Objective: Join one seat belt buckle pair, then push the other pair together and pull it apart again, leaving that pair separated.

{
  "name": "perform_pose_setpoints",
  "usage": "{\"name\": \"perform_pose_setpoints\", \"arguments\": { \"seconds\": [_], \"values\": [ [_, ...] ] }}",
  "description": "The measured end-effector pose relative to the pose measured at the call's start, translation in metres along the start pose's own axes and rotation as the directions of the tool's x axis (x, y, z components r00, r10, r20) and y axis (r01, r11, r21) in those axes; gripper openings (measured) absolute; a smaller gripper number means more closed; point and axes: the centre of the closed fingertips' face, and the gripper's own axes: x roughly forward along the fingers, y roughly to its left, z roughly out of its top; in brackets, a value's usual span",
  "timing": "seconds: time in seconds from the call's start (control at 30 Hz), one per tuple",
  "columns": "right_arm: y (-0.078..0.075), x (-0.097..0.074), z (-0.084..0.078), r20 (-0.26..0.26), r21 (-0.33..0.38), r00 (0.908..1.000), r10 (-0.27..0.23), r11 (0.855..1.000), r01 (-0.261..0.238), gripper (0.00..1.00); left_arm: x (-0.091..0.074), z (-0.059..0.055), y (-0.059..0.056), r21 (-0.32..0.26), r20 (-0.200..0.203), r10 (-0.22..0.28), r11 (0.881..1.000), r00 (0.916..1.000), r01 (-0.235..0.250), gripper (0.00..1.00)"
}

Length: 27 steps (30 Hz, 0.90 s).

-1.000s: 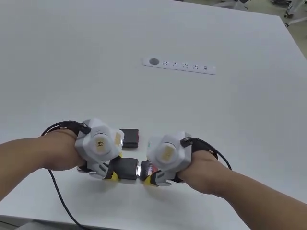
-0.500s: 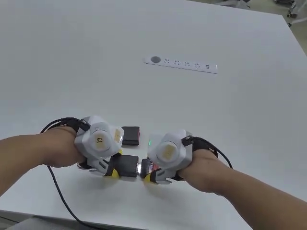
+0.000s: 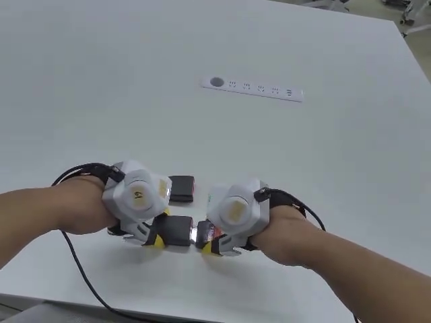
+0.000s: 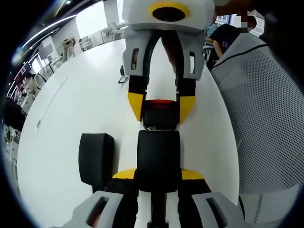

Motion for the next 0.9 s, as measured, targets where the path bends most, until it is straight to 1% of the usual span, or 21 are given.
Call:
{"name": "perform_pose_setpoints", "arguments": {
  "seconds": [0.23,0.3,0.33,0.4,0.43,0.5,0.53,0.57,0.6,0.63,0.7,0.73,0.77,0.8,0.9],
  "values": [
    [-0.0001,-0.0006,0.0,0.002,0.003,1.0,-0.001,1.0,0.001,0.3,0.0012,-0.0002,0.0,-0.001,0.003,0.001,1.0,1.0,-0.001,0.32],
    [0.0004,-0.0012,0.0005,0.002,0.009,1.0,-0.001,1.0,0.001,0.31,0.0014,0.0004,-0.0001,-0.009,0.006,0.004,1.0,1.0,-0.004,0.32],
    [0.0003,-0.001,0.0007,0.002,0.014,1.0,-0.001,1.0,0.001,0.31,0.0014,0.0004,-0.0004,-0.026,0.006,0.008,1.0,1.0,-0.007,0.32],
    [0.0004,-0.0013,0.0011,0.002,0.01,1.0,-0.004,1.0,0.004,0.31,0.0014,-0.0002,-0.0007,-0.035,-0.007,0.013,0.999,0.9999,-0.013,0.32],
    [0.0004,-0.0016,0.0012,0.001,0.009,1.0,-0.004,1.0,0.004,0.31,0.0014,0.0011,-0.0012,-0.04,-0.012,0.014,0.999,0.9998,-0.015,0.33],
    [-0.0003,-0.0014,0.0007,0.003,0.004,1.0,-0.001,1.0,0.001,0.32,0.0012,0.0013,-0.0015,-0.044,-0.014,0.014,0.999,0.9998,-0.014,0.33],
    [-0.0005,-0.0009,0.0004,0.003,0.002,1.0,0.0,1.0,0.0,0.32,0.0011,0.0008,-0.0015,-0.042,-0.009,0.013,0.999,0.9999,-0.014,0.33],
    [-0.0007,-0.0007,0.0003,0.004,-0.001,1.0,0.0,1.0,0.0,0.32,0.0008,0.0015,-0.0019,-0.025,0.005,0.014,1.0,0.9999,-0.014,0.33],
    [-0.0005,-0.0012,0.0005,0.003,0.007,1.0,-0.002,1.0,0.002,0.32,0.0005,0.0015,-0.0019,-0.023,0.017,0.016,1.0,0.9997,-0.015,0.33],
    [-0.0004,-0.0014,0.0005,0.001,0.009,1.0,-0.005,1.0,0.005,0.33,0.0003,0.0011,-0.0016,-0.03,0.031,0.021,0.999,0.9993,-0.02,0.34],
    [-0.001,-0.0011,-0.0008,-0.007,0.019,0.9998,-0.017,1.0,0.017,0.34,0.0008,0.0013,-0.0009,-0.044,0.046,0.03,0.999,0.9985,-0.028,0.34],
    [-0.0011,-0.0002,0.0014,0.005,0.019,0.9998,-0.017,1.0,0.017,0.34,0.0009,0.0012,-0.0008,-0.044,0.047,0.033,0.999,0.9984,-0.031,0.34],
    [-0.0004,0.0005,0.001,0.006,0.044,0.9998,-0.017,0.999,0.017,0.35,0.0012,0.0022,-0.0009,-0.047,0.049,0.036,0.998,0.9982,-0.033,0.34],
    [0.0013,0.0008,0.0015,0.01,0.051,0.9999,-0.011,0.999,0.01,0.38,0.0011,0.0024,-0.0012,-0.053,0.048,0.038,0.998,0.9981,-0.035,0.34],
    [0.0023,-0.0001,0.0016,0.013,0.054,0.9998,-0.014,0.998,0.013,0.4,-0.0034,0.0072,-0.0015,-0.058,0.06,0.043,0.998,0.9973,-0.039,0.34]
  ]
}}
